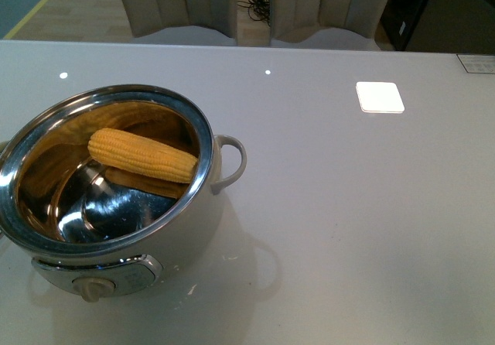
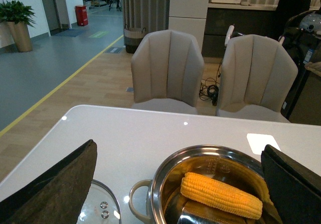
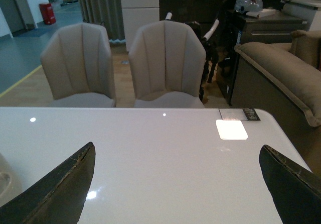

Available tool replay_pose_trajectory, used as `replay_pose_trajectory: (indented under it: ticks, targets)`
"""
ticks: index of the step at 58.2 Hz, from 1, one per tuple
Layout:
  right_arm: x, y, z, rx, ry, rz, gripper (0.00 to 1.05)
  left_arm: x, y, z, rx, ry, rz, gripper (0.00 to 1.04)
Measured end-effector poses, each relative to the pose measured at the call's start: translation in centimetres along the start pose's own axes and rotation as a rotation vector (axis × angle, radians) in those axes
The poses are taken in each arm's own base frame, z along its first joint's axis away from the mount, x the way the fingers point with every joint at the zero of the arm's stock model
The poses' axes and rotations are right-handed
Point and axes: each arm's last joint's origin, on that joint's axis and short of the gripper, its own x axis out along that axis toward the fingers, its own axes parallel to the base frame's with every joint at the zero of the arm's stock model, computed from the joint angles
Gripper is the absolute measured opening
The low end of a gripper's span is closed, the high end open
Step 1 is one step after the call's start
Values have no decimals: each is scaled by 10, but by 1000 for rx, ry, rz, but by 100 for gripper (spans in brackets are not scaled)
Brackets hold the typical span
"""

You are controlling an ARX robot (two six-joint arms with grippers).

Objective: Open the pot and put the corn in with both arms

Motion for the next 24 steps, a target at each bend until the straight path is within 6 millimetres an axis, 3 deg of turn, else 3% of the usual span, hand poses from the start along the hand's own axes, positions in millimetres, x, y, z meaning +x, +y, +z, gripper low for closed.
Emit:
replay_pose_trajectory:
  ticks: [24]
  targets:
    - [0, 0, 0, 0, 0, 0, 96, 0, 0, 0, 0, 0, 0, 98]
